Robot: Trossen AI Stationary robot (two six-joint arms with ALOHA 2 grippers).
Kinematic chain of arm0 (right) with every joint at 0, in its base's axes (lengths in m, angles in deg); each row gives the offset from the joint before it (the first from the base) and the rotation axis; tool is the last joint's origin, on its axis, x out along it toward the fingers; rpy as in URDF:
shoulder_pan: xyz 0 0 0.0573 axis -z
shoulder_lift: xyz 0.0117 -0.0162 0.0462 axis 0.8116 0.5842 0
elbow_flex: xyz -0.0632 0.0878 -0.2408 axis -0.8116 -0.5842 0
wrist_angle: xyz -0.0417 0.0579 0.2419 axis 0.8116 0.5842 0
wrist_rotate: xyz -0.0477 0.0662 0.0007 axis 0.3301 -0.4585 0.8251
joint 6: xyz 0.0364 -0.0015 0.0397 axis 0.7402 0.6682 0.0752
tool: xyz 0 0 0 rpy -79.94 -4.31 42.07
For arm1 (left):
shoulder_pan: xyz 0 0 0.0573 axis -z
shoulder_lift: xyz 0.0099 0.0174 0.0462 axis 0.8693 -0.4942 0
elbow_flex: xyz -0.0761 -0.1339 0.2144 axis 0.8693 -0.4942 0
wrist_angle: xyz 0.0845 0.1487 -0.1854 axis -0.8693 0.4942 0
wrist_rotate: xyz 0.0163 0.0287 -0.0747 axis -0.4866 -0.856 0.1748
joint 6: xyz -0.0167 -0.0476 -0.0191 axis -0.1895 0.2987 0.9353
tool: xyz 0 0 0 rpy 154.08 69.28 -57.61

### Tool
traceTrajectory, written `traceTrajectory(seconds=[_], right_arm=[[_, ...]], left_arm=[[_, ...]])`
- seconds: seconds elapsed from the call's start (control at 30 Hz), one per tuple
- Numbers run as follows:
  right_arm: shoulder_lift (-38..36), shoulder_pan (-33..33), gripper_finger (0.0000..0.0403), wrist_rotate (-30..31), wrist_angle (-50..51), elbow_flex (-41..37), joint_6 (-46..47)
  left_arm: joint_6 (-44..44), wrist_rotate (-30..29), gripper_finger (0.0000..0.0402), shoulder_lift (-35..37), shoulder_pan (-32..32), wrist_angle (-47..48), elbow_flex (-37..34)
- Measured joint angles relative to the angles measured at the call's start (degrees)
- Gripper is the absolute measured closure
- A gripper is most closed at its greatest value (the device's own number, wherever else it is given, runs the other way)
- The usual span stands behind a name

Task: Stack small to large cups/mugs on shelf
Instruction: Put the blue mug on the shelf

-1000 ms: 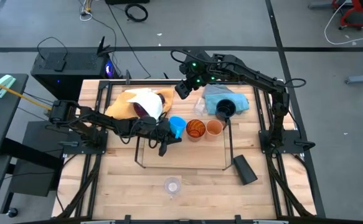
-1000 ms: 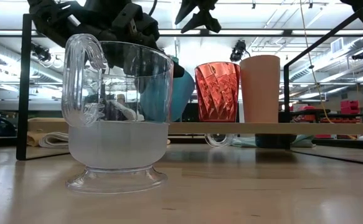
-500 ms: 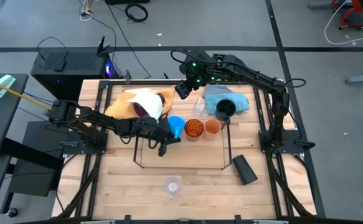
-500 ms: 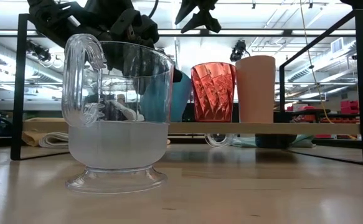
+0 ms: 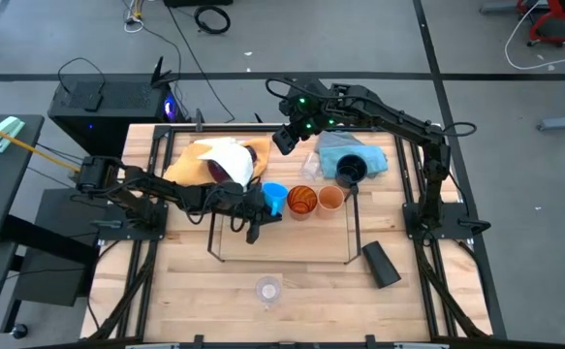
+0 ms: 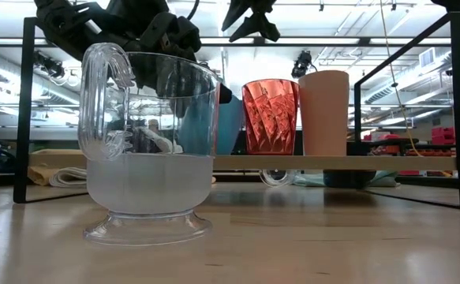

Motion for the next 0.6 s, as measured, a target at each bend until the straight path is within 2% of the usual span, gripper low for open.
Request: traceTrajectory(seconds=[0.37,0.6], right_arm=[[0.0,0.0,0.0257,0.0,0.0,0.0,-0.3],[0.0,0.0,0.0257,0.0,0.0,0.0,-0.5]], left_arm=[[-0.8,0.0,0.0325,0.0,0.0,0.3,0.0],[0.9,-0.1,0.0311,0.0,0.0,5.1,0.1]])
